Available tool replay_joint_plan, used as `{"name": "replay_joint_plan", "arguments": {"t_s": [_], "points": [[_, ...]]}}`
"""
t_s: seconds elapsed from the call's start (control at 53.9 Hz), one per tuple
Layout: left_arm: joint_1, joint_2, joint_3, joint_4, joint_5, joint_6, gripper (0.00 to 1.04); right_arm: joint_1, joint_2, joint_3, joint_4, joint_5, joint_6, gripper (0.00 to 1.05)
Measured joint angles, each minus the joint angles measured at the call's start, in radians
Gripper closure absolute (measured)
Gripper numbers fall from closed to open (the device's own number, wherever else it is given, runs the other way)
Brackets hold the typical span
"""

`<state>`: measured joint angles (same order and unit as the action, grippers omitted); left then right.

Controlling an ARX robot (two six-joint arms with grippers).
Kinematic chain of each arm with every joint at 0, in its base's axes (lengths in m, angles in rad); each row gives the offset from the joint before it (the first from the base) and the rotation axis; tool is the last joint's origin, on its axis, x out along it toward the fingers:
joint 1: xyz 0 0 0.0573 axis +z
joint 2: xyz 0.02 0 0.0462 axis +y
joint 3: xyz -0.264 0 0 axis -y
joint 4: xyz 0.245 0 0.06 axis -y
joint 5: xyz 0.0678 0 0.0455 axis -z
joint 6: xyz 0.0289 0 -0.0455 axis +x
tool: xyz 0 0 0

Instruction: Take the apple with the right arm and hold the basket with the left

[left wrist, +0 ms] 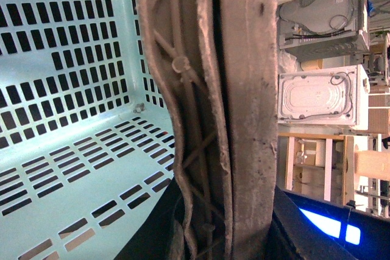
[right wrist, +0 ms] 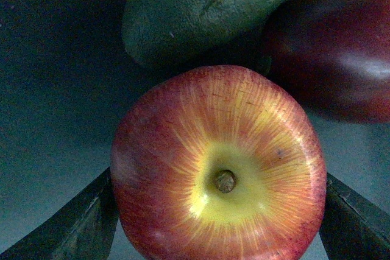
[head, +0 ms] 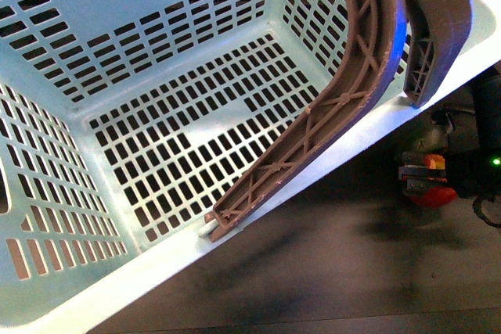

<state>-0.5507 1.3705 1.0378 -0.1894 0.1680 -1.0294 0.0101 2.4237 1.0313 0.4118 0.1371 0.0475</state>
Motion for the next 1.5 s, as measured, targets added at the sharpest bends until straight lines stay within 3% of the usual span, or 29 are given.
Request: {"name": "replay_joint_plan", "arguments": {"t_s": [0.334, 0.649, 0.908, 1.224, 1.502], "points": [[0.000, 0.000, 0.000, 0.000, 0.000, 0.000, 0.85, -0.062, -0.401, -0.237, 0.070, -0.065, -0.105, 0.25], [0.000, 0.000, 0.000, 0.000, 0.001, 0.000, 0.85, -0.101, -0.917, -0.302, -0.052, -0.141, -0.095, 0.25], [0.000, 0.000, 0.000, 0.000, 0.000, 0.000, 0.85, 0.051, -1.092, -0.235, -0.082, -0.141, -0.061, 0.25], [0.000, 0.000, 0.000, 0.000, 0.000, 0.000, 0.85, 0.286, -1.013, -0.191, -0.087, -0.114, -0.040, 0.25], [0.000, 0.000, 0.000, 0.000, 0.000, 0.000, 0.85, 0.406, -0.949, -0.189, -0.085, -0.103, -0.025, 0.25]]}}
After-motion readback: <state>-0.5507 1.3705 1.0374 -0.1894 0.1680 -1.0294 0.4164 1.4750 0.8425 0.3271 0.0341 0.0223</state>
